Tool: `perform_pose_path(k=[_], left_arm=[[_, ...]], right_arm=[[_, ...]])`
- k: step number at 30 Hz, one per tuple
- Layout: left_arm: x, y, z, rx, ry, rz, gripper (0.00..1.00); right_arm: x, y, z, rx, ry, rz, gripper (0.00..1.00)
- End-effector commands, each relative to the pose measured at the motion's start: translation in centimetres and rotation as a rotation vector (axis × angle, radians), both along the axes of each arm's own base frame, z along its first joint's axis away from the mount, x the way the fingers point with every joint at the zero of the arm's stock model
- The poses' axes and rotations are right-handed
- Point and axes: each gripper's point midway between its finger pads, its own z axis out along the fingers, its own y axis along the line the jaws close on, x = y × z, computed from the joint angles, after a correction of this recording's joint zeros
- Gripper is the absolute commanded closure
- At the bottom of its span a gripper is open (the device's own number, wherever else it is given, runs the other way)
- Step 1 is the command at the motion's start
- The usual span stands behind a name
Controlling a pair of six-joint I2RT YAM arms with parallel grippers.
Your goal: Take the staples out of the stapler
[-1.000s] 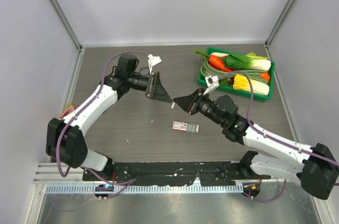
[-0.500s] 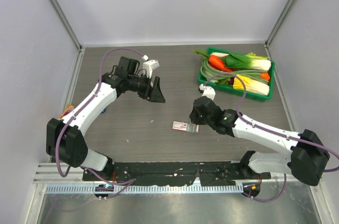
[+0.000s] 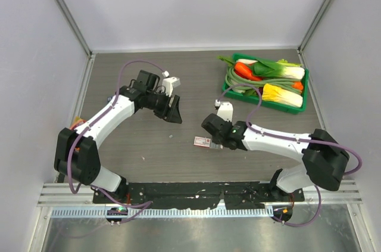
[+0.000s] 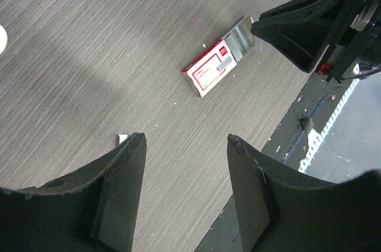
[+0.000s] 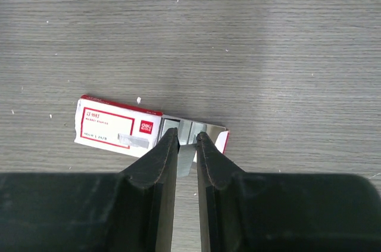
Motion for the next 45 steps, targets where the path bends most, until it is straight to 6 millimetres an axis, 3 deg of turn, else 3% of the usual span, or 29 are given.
perform_pose_path(k=[1, 29, 45], left_arm=[[0.0, 0.0, 0.0, -0.001, -0.03, -0.018, 0.4], [-0.6, -0.3, 0.1, -0.016, -0.031, -0.034, 0.41], [-0.5, -0.4, 0.2, -0.022, -0.032, -0.034, 0.41]], right_arm=[[1.3, 0.7, 1.6, -0.021, -0.071, -0.064, 0.99], [0.3, 0.3, -1.2, -0.122, -0.047, -0.072, 0.99], [0.3, 0.6, -1.7, -0.133, -0.033, -0.062, 0.99]])
